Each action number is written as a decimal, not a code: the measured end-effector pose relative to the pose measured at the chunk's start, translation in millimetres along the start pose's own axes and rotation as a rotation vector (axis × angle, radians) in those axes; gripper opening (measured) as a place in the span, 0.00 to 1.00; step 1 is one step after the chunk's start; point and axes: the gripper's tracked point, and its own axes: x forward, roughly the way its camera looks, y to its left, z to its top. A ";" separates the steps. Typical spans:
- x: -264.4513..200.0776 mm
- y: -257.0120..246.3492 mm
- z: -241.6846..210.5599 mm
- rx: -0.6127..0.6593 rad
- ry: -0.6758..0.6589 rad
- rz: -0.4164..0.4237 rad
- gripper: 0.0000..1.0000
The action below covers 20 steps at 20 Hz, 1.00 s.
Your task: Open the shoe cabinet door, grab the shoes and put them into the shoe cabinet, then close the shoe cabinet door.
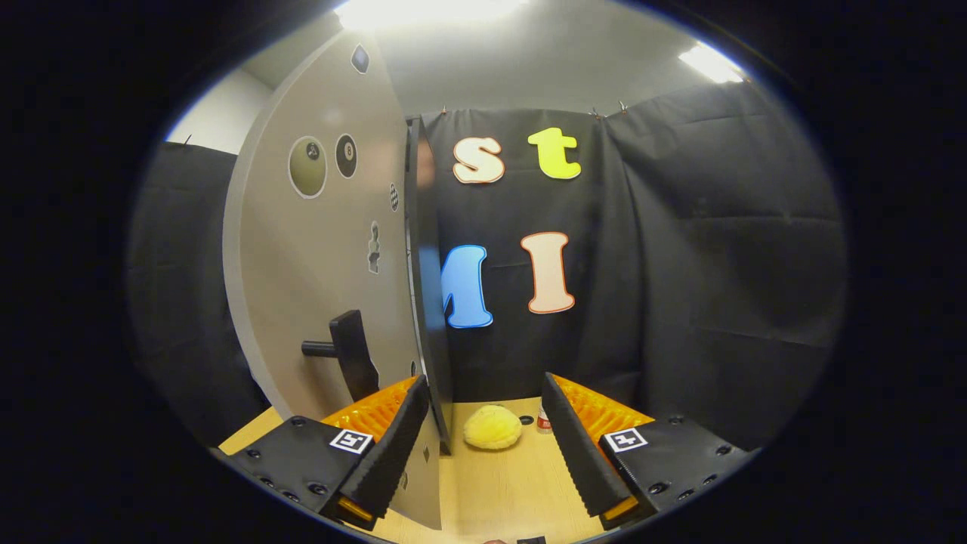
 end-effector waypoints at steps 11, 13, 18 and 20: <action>1.8 137.3 0.2 -0.001 0.023 0.134 0.94; 10.7 164.5 0.2 -0.003 0.023 0.133 0.94; 39.7 242.1 -5.3 -0.029 0.040 0.209 0.94; 54.5 272.9 3.2 -0.069 0.011 0.232 0.95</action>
